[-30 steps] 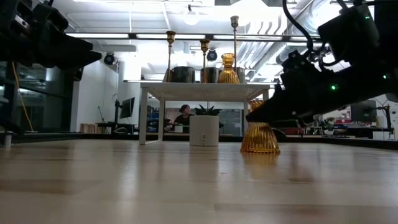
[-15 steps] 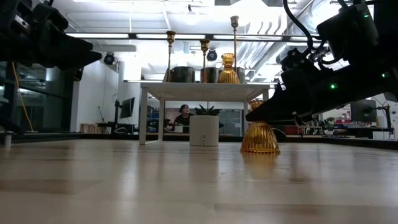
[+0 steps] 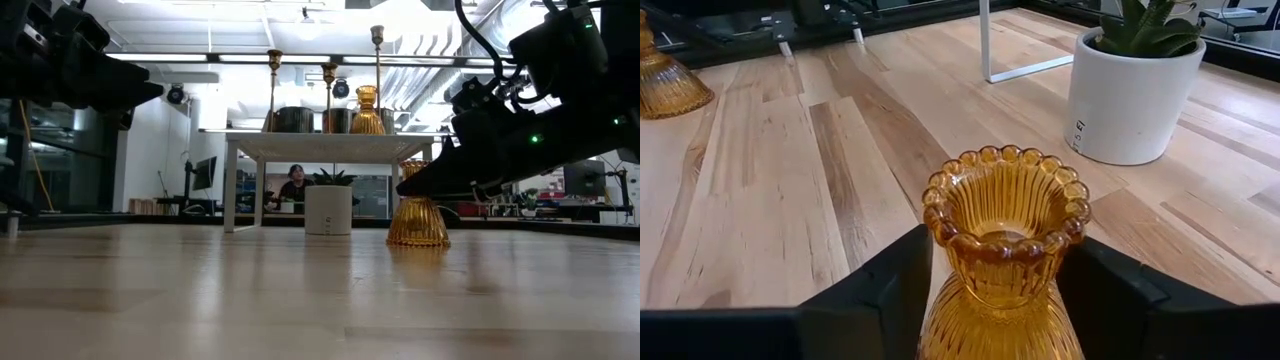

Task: Pick & Place candle stick holders
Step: Put the middle right gold candle holder on the shelf

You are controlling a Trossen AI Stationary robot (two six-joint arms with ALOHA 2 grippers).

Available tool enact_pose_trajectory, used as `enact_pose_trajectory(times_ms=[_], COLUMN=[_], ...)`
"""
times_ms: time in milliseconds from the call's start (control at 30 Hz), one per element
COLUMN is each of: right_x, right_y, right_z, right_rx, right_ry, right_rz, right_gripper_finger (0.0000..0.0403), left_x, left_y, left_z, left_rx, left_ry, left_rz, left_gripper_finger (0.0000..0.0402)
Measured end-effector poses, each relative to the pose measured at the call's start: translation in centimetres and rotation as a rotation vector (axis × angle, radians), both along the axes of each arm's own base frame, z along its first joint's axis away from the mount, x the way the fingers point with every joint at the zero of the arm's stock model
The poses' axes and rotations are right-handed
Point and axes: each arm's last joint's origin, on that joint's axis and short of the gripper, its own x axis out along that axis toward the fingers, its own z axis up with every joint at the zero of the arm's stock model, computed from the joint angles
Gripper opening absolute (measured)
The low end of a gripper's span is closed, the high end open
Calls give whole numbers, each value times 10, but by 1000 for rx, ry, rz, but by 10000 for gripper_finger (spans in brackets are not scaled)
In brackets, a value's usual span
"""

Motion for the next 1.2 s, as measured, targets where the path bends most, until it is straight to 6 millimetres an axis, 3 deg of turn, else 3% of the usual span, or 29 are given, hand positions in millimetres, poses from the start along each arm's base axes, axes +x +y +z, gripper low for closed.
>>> enact_pose_trajectory(times_ms=[433,700,900,1200], right_x=[0,13,34,81], right_y=[0,4,10,4], right_z=[0,6,24,75], right_rx=[-4,2,-36,-87], right_ry=[0,-14,-8,5], right_rz=[-2,-5,4,-27], right_gripper_finger=[123,117,114,115], left_x=[0,0,0,0], left_y=[0,0,0,0], left_z=[0,0,0,0], left_rx=[0,0,0,0], left_ry=[0,0,0,0], left_rz=[0,0,0,0], left_gripper_finger=[152,152,152,152])
